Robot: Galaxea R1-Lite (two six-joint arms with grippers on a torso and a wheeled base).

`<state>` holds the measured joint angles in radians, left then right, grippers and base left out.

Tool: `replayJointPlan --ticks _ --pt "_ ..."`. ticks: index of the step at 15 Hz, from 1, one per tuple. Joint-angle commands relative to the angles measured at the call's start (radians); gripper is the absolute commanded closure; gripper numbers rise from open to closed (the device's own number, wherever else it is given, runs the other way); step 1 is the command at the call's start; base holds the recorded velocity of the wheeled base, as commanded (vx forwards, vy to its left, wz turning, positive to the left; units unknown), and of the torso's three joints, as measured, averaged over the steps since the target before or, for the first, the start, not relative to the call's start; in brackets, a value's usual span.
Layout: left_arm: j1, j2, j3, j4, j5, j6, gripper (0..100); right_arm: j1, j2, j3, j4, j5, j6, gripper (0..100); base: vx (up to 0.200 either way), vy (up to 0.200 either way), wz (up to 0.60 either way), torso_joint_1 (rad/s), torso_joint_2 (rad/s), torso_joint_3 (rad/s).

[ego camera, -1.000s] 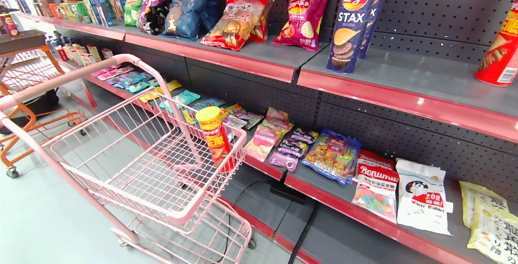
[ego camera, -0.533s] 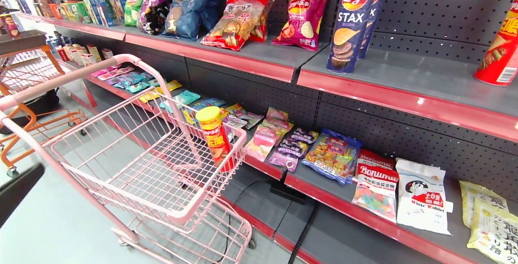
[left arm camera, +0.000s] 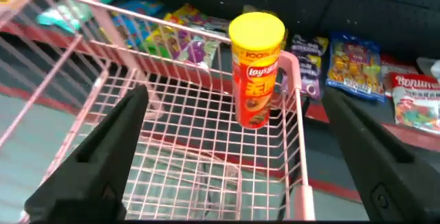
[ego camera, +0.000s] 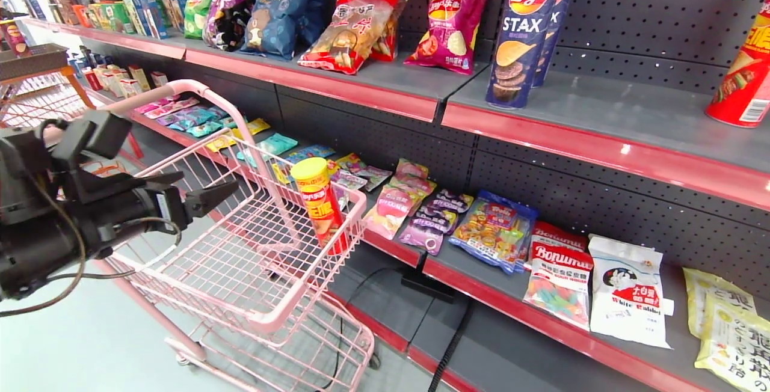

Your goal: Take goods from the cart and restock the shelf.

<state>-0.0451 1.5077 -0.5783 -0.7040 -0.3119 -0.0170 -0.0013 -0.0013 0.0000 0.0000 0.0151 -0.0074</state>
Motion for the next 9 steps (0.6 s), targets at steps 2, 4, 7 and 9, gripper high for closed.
replayJointPlan --ticks 2,4,7,9 --pt "-0.007 0.218 -0.058 -0.035 -0.049 0.005 0 0.000 0.001 0.000 0.000 0.000 -0.002 0 0.000 0.000 0.00 0.000 0.00 0.000" --pt "-0.021 0.273 -0.106 -0.035 -0.076 0.025 0 0.000 0.001 0.000 0.000 0.000 -0.002 0 0.000 0.000 0.00 0.000 0.00 0.000" --pt "-0.052 0.401 -0.247 -0.035 -0.092 0.069 0 0.000 0.001 0.000 0.000 0.000 -0.002 0 0.000 0.000 0.00 0.000 0.00 0.000" --pt "-0.084 0.460 -0.318 -0.035 -0.092 0.069 0 0.000 0.001 0.000 0.000 0.000 -0.002 0 0.000 0.000 0.00 0.000 0.00 0.000"
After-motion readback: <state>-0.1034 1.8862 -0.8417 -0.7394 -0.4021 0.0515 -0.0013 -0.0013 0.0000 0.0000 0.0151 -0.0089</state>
